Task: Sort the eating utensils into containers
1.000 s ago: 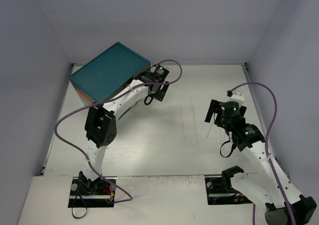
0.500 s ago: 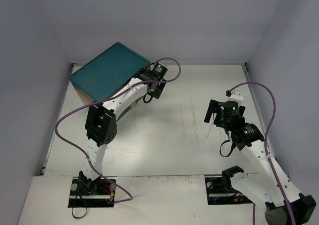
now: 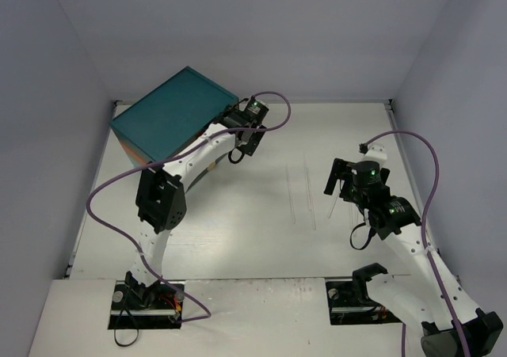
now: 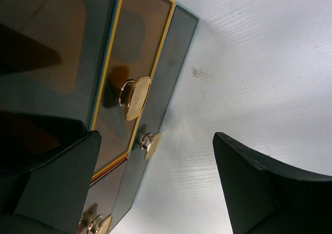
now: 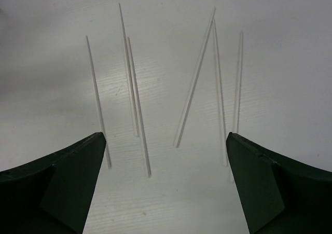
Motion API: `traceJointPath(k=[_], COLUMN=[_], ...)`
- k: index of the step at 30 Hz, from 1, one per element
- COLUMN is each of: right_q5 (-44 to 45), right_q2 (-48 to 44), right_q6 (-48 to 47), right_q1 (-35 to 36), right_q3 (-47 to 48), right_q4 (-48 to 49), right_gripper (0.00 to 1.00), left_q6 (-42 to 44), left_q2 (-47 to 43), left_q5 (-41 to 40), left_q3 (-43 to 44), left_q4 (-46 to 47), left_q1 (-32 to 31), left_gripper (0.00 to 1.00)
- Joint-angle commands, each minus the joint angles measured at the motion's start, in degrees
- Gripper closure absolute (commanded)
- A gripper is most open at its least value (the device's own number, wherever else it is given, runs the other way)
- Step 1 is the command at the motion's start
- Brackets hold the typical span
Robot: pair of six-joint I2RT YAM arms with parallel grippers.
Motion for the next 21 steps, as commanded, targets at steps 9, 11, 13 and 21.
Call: traceJointPath(k=[9,11,13,21], right_q5=[-1.18,-1.48,-1.77,-2.15], right_q2=[0.97,1.28,1.54,1.15], right_q6=[0.24,0.24,0.24,0.54], right_q1=[-0.35,-0.34,-0.31,-0.28], right_q3=[0.71,0.83,0.86,0.6], right_q4=[1.37,1.37,1.37,1.37], right_gripper=[0.0,0.0,0.0,0.0], left_q6=[5.46,7.2,7.52,7.8], left_q2=[-15.02,-15.42,-15.55,-16.75], left_q5=[0.36,1.96,4.23,8.28], left_q3=[8.42,7.13,5.72,0.11], left_q4=[-5.81,-6.55,-7.42,-8.17], left_q1=[-2.47,-1.7,-0.69,1.89], left_gripper=[0.12,0.12,0.12,0.12])
